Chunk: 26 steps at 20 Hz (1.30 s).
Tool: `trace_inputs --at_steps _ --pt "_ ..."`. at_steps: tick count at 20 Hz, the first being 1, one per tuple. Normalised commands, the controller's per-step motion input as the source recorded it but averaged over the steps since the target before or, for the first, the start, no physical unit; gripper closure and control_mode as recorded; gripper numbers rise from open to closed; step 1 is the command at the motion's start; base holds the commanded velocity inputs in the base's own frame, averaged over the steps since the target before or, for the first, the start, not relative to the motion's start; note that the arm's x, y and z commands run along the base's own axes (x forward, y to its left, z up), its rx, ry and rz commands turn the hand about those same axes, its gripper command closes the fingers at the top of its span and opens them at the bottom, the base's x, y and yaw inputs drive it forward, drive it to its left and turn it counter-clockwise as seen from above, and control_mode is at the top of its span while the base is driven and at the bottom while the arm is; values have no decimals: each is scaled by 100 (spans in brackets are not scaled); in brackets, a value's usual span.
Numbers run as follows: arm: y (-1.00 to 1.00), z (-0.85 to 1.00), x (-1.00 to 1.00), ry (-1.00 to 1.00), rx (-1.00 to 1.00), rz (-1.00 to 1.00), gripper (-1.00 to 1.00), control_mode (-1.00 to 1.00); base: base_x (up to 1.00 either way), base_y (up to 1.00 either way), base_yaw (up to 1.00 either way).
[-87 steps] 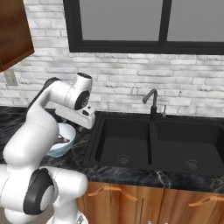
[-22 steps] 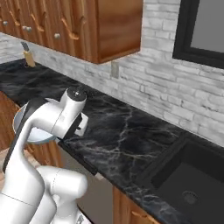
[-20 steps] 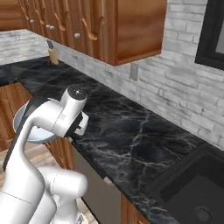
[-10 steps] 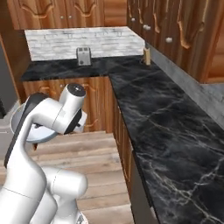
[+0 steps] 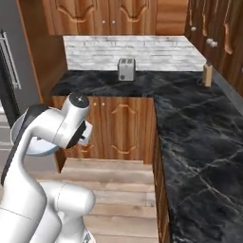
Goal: Move the cup from next to the sink to the open cabinet. Then, move the bowl with the fish to the fridge to clear the area for faucet cleaning.
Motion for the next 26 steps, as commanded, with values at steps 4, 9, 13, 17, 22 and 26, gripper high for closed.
trace_inputs --at_steps 4,9,13,17,22,26 --pt "0 0 0 0 0 0 100 100 24 0 89" --pt "0 0 0 0 0 0 100 100 28 -22 74" --pt "0 0 0 0 0 0 100 100 37 -65 56" --pt "0 0 0 0 0 0 100 100 71 -97 39" --pt "0 0 0 0 0 0 100 100 86 -49 59" --pt "0 0 0 0 0 0 100 100 81 -23 73"
